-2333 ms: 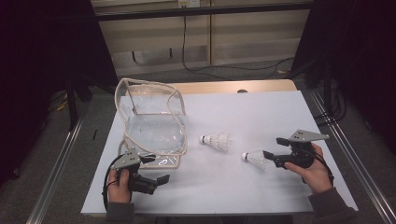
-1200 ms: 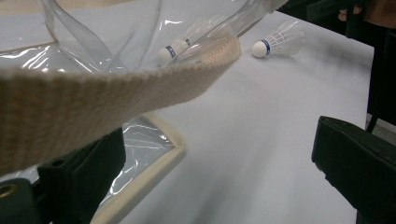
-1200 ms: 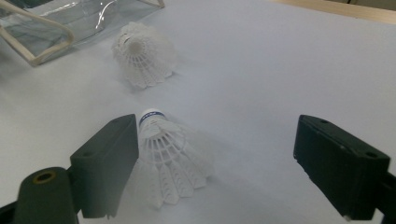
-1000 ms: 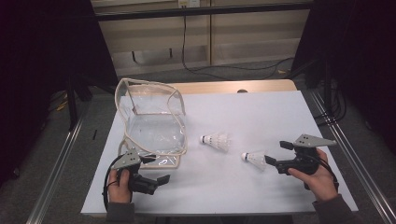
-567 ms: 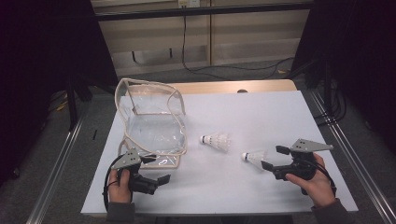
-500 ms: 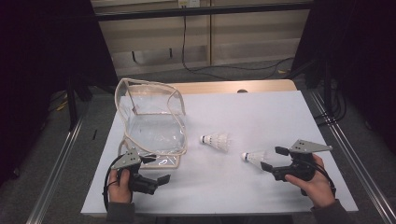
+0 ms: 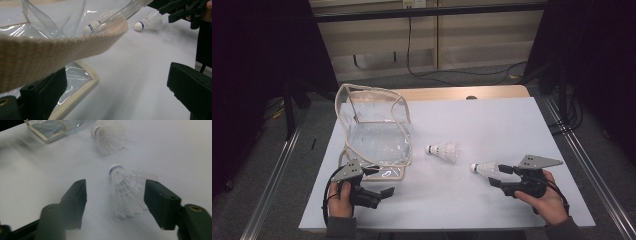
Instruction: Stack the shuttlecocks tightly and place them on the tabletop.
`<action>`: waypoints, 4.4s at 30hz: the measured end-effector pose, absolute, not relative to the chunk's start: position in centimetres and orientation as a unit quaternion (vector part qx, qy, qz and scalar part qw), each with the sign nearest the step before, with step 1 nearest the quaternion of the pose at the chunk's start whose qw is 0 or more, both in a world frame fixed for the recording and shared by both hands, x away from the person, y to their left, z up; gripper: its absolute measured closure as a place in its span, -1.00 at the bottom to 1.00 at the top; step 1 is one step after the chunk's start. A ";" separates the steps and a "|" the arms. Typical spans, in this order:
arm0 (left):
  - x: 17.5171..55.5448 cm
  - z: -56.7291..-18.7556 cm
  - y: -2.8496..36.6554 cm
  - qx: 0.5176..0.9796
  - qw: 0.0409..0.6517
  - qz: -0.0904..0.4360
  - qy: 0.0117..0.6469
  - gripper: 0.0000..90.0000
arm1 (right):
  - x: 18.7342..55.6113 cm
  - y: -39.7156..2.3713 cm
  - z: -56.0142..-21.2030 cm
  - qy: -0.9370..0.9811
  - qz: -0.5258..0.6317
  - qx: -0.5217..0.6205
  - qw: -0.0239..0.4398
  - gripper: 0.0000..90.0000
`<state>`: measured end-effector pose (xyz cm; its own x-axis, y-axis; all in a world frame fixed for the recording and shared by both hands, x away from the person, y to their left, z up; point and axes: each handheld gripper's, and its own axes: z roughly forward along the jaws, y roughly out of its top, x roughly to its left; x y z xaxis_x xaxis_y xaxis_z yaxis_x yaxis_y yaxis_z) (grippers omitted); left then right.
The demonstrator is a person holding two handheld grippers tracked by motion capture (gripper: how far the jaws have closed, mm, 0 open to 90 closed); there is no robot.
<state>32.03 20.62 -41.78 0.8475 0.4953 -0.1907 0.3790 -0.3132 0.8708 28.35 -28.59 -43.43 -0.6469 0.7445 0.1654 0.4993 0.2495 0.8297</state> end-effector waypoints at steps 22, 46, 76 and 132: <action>32.1 -42.0 20.6 0.811 0.516 0.053 0.272 -0.93 | 30.0 -26.9 -45.0 0.783 0.446 0.415 0.124 0.63; 32.1 -42.0 20.7 0.811 0.515 0.055 0.273 -0.93 | 31.0 -27.2 -43.3 0.760 0.494 0.406 0.117 1.00; 32.1 -42.0 20.8 0.809 0.517 0.056 0.273 -0.93 | 32.7 -26.1 -43.6 0.751 0.502 0.414 0.115 1.00; 32.1 -41.9 21.0 0.809 0.519 0.058 0.272 -0.93 | 35.9 -24.0 -44.0 0.756 0.496 0.411 0.117 1.00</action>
